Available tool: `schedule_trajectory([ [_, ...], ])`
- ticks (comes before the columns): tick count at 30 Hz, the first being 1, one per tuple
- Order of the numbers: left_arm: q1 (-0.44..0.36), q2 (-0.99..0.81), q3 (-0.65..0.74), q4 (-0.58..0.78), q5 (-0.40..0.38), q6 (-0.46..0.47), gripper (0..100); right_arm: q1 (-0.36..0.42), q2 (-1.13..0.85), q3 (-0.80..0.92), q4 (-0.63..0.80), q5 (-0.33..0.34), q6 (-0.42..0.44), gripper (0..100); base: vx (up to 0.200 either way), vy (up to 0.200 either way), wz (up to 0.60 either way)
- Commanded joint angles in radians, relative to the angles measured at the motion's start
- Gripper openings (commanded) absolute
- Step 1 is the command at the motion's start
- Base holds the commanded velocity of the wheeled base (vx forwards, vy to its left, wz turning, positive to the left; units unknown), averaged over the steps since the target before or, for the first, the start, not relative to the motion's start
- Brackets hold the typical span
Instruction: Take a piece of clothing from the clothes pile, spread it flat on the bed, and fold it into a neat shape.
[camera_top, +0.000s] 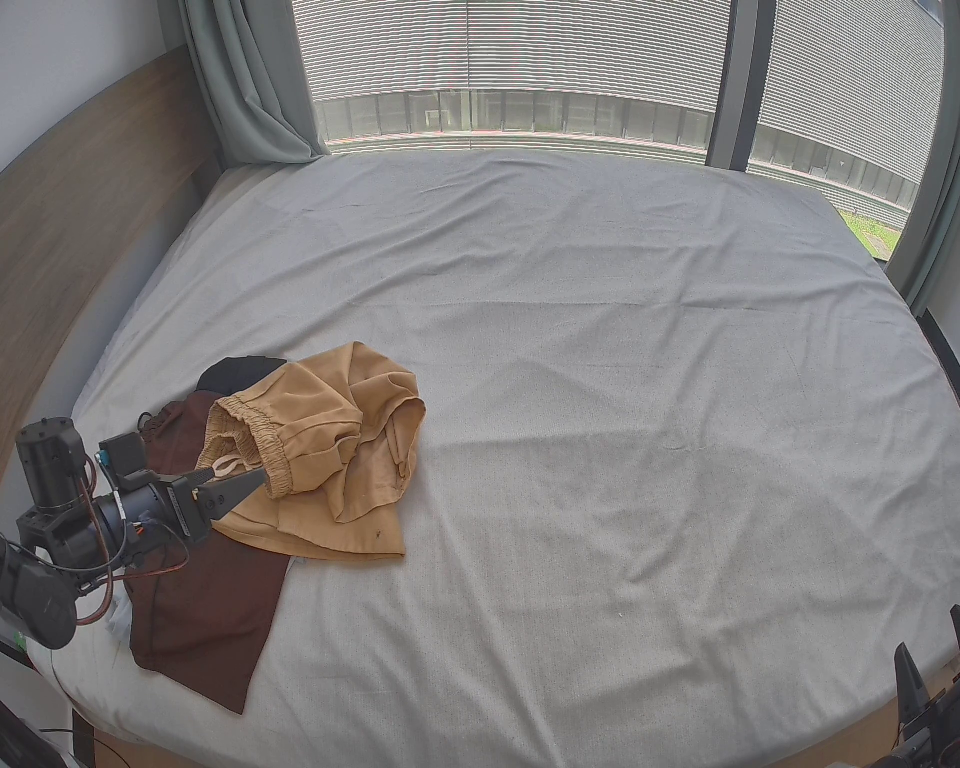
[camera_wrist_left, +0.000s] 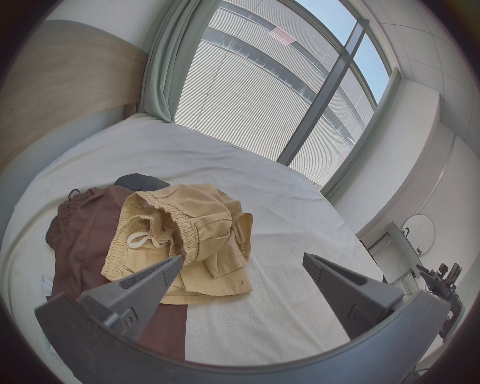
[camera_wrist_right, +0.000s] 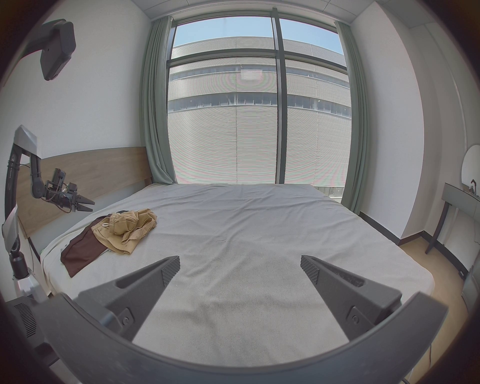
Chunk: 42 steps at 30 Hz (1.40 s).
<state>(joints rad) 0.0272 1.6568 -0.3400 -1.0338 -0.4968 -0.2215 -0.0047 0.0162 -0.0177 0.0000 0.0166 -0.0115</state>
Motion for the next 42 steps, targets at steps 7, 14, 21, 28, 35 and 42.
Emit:
schedule_trajectory([
  [7,0.002,0.152,-0.088,-0.006,0.0,-0.024,100,0.0,-0.007,0.016,0.0,0.0,-0.001,100,0.0,0.0,0.0],
  [14,0.0,0.228,-0.166,-0.005,0.001,-0.027,100,-0.001,-0.007,0.016,0.0,0.0,-0.001,100,0.0,0.0,0.0],
  [21,0.0,0.296,-0.212,-0.006,0.004,-0.027,100,0.0,-0.007,0.016,0.0,0.0,-0.001,100,0.0,0.0,0.0],
  [28,0.0,0.362,-0.267,-0.006,0.011,-0.027,100,-0.001,-0.007,0.016,0.0,0.0,0.001,100,0.0,0.0,0.0],
  [35,-0.001,0.413,-0.321,-0.008,0.009,-0.038,100,-0.001,-0.007,0.016,0.0,0.0,0.002,100,0.0,0.0,0.0],
  [42,-0.029,0.417,-0.363,-0.008,0.003,-0.11,100,-0.001,-0.007,0.016,0.0,0.0,0.004,100,0.0,0.0,0.0],
])
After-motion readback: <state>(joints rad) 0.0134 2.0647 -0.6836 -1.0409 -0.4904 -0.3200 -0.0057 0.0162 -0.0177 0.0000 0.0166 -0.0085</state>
